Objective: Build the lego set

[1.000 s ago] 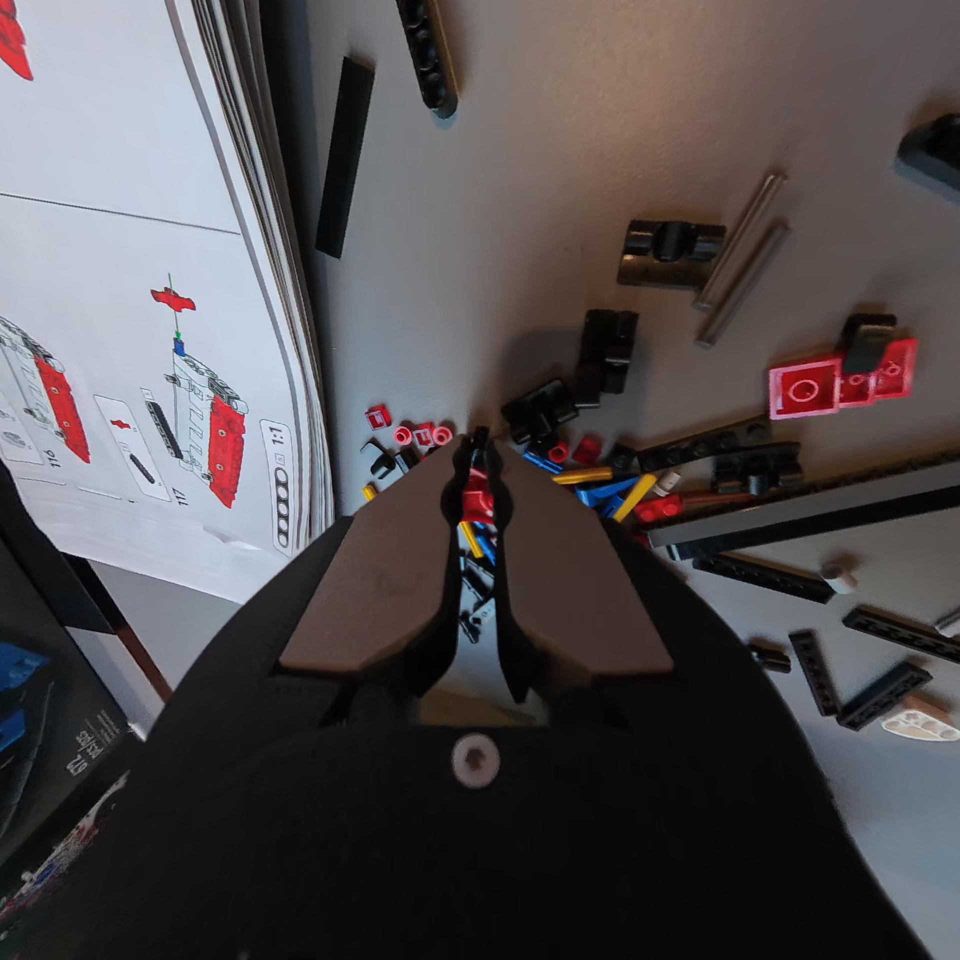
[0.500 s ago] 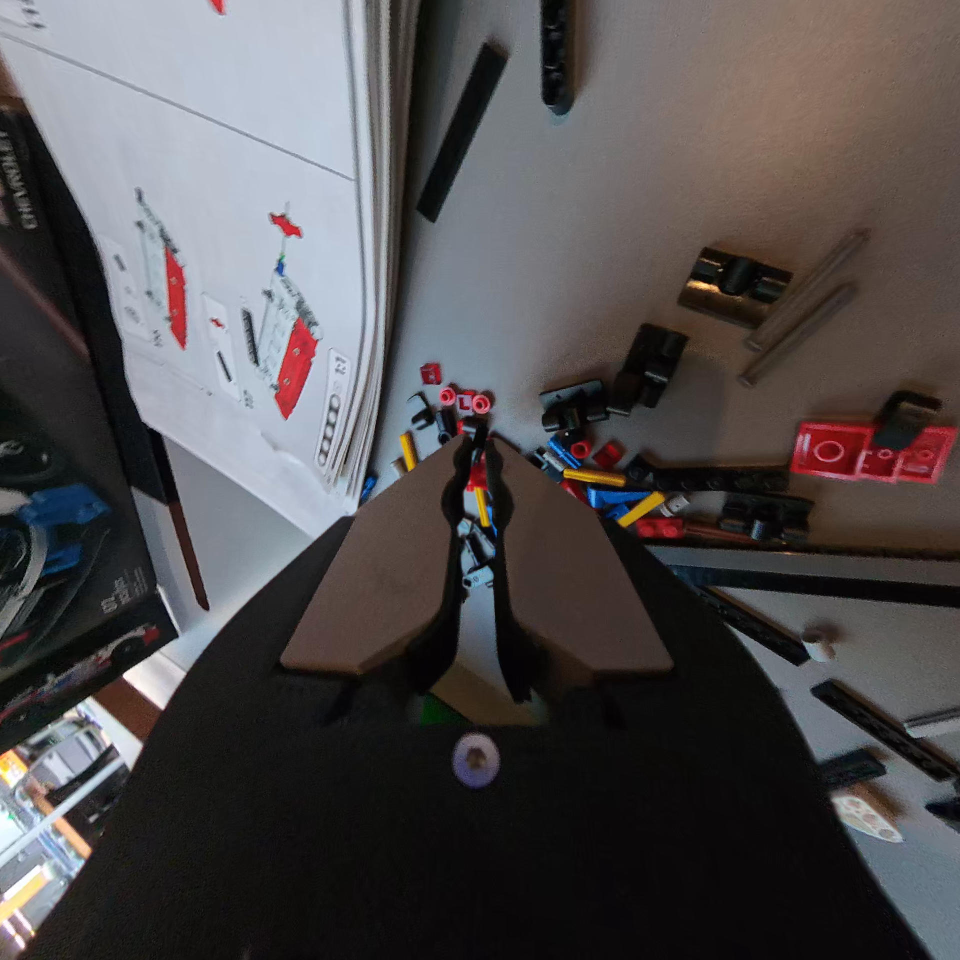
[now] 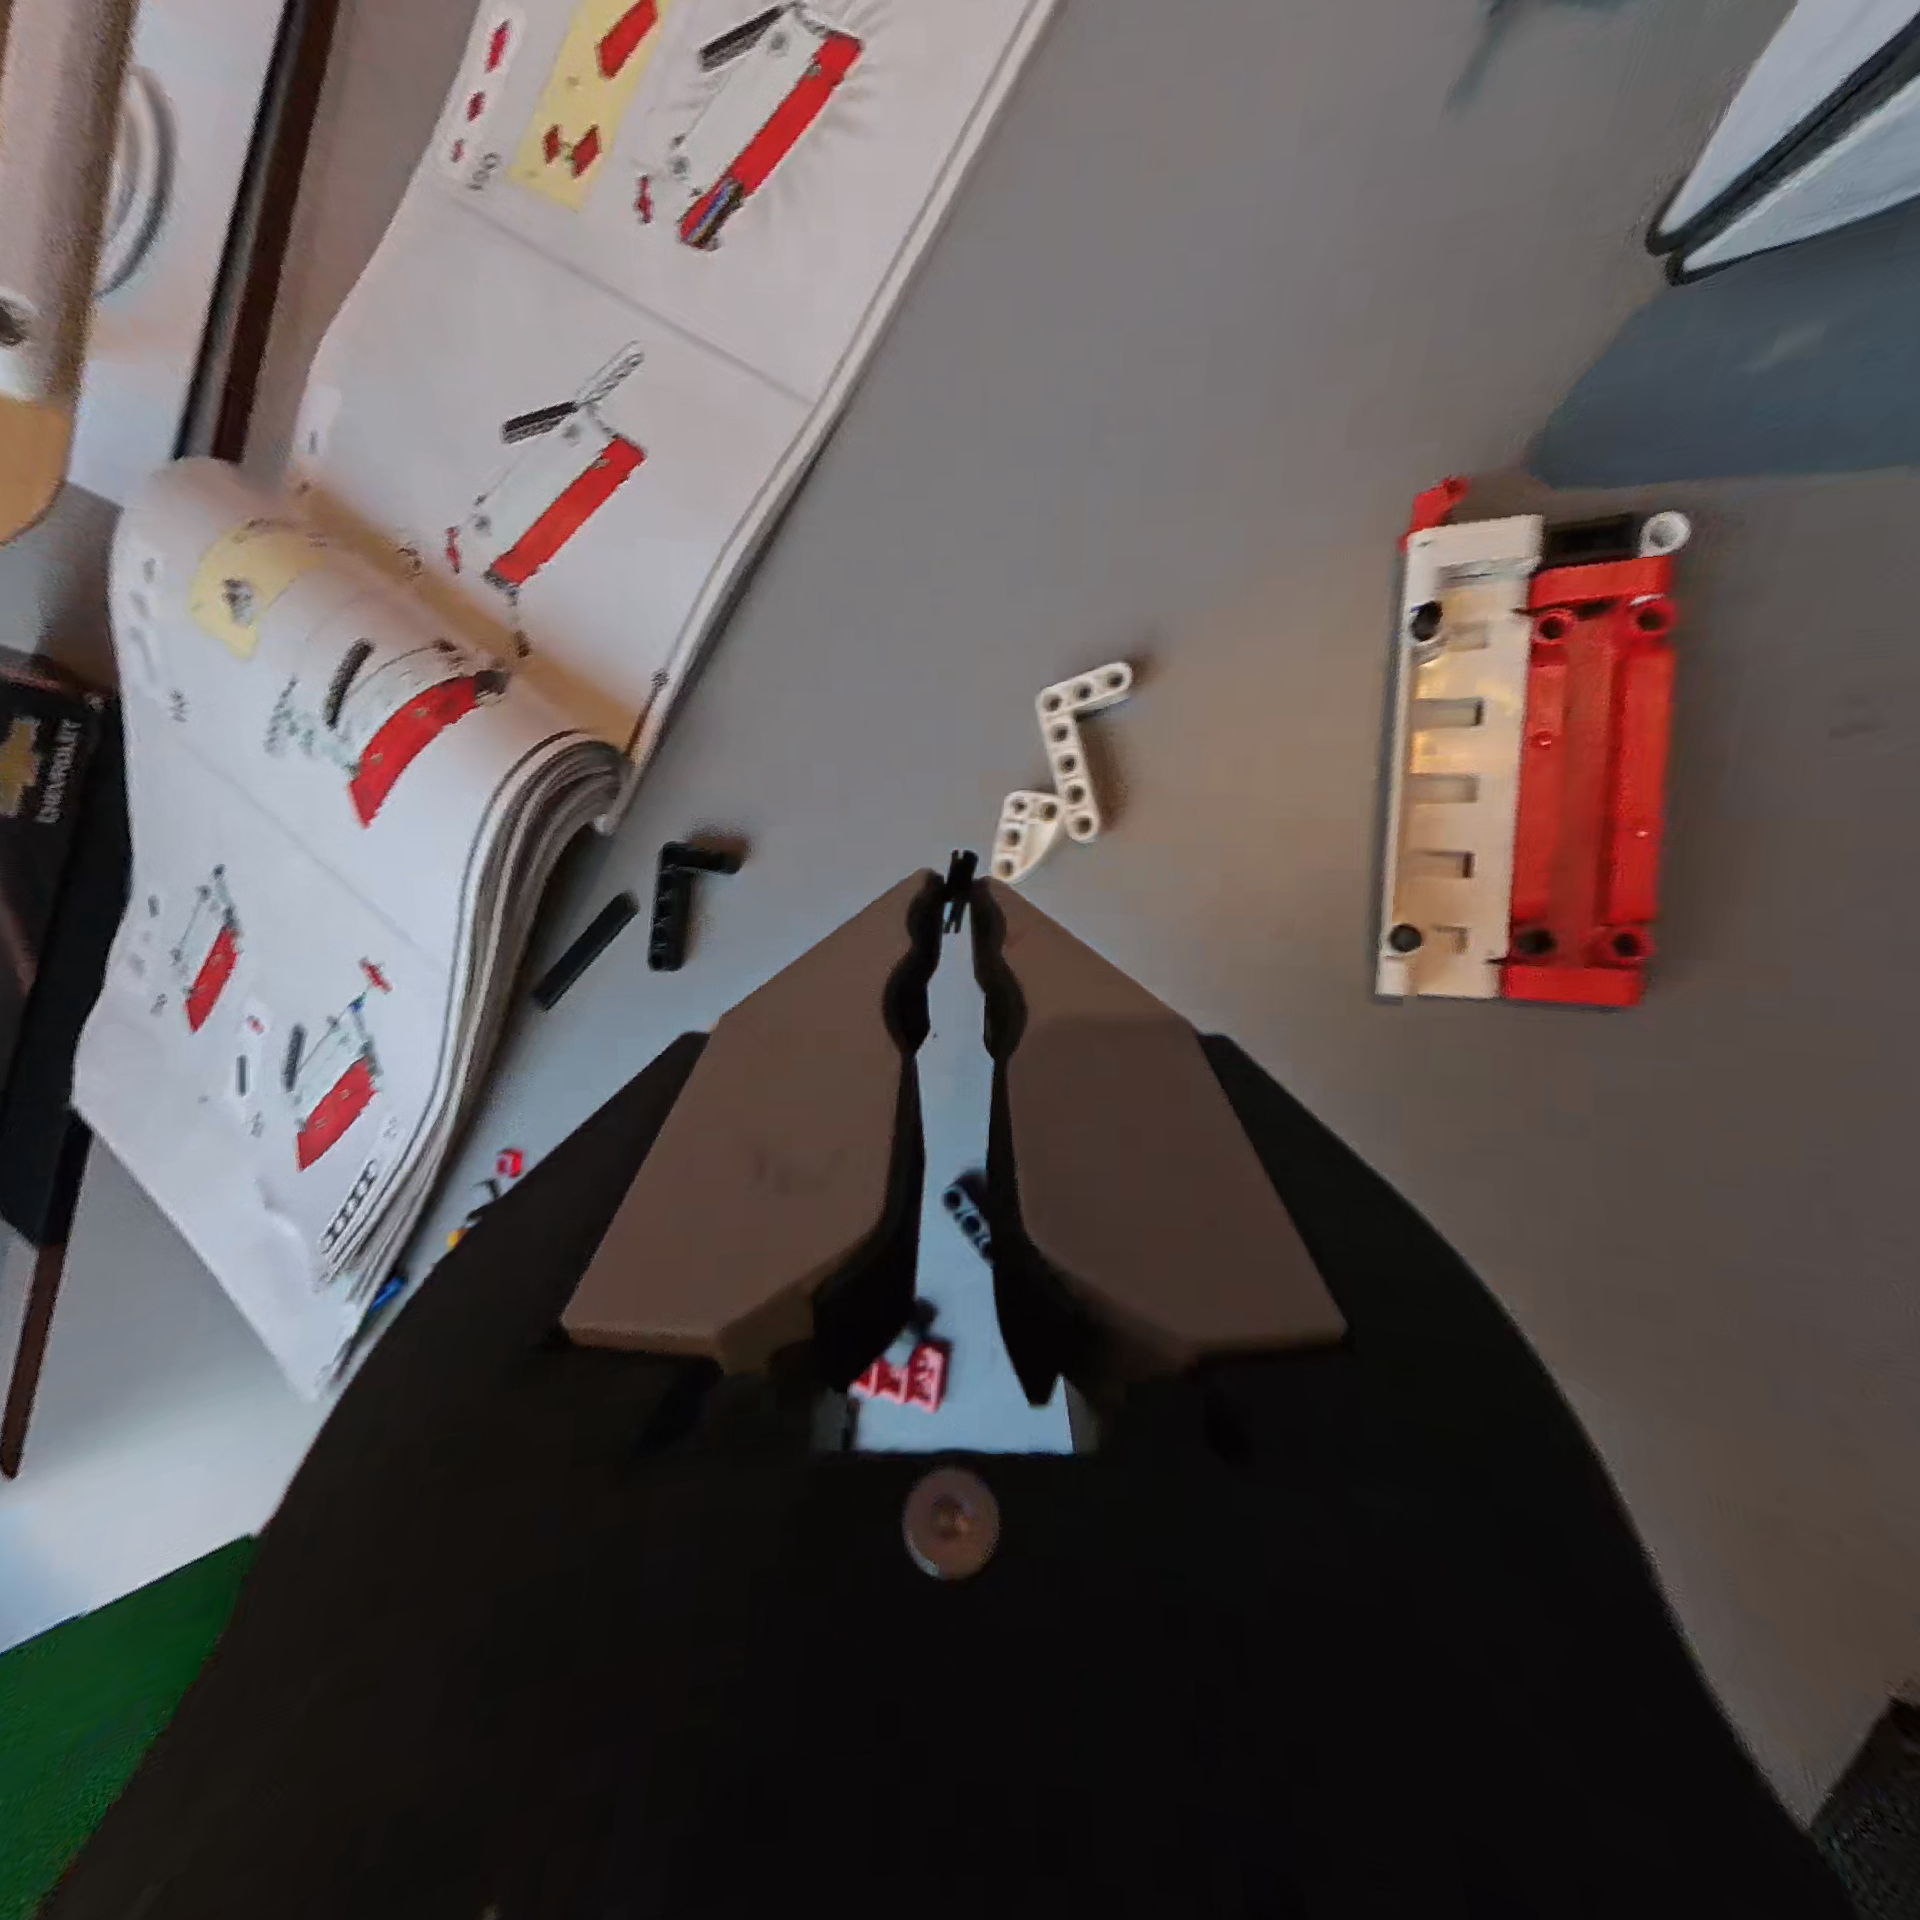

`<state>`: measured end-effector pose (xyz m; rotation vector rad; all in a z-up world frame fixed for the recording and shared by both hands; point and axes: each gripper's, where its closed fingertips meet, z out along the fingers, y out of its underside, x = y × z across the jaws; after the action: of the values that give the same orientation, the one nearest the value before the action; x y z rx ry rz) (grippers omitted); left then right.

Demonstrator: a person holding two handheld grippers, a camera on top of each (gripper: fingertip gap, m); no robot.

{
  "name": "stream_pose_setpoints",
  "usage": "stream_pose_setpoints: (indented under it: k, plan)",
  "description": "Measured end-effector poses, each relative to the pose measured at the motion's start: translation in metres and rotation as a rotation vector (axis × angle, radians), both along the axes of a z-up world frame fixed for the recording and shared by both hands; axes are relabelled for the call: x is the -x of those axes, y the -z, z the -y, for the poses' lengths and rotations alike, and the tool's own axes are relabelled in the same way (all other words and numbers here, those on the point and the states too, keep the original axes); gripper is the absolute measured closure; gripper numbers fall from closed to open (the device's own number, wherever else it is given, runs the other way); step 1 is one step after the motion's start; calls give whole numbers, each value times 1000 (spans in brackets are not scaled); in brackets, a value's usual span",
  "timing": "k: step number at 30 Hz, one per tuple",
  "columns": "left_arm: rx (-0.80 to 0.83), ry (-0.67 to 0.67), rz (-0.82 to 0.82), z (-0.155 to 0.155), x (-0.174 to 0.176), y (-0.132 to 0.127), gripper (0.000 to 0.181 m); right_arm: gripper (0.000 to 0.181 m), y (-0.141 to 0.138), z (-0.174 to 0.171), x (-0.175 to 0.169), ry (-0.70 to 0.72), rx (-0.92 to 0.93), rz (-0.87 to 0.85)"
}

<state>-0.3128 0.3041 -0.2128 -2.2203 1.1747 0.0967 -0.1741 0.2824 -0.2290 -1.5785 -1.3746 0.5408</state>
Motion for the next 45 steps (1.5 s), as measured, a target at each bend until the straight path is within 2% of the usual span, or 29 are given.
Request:
stream_pose_setpoints:
  k: [3,6,11,14,16,21,26,28,30,32,35,39,45]
  plan:
    - [33,1,44,8,-18,18,180,181,-5,10,-6,-33,31,-30]
    - [33,-31,97,4,-26,22,180,181,-10,10,-15,-32,43,-52]
    - [89,53,130,-2,-59,29,179,181,-1,8,-17,-35,29,-32]
    - [144,81,121,-8,-72,43,179,181,0,10,-15,-44,17,-19]
    - [167,85,135,-10,-76,51,170,181,1,10,-15,-45,25,-18]
    - [152,51,190,-6,-62,43,162,181,2,9,-15,-47,64,-29]
    - [153,-8,366,12,-40,24,156,181,7,11,-14,-68,82,0]
    - [141,-55,324,13,-25,28,153,181,8,12,-13,-73,77,9]
    - [82,-117,286,9,-7,26,153,181,7,11,-13,-70,79,3]
    - [64,-180,317,6,4,24,152,181,6,12,-14,-74,84,-8]
    - [73,-203,390,5,3,27,151,181,6,14,-13,-85,74,-7]
    - [61,-205,376,1,4,32,150,181,3,12,-14,-69,53,-20]
    - [-19,-232,439,-23,13,7,151,181,-17,16,-13,-73,72,-152]
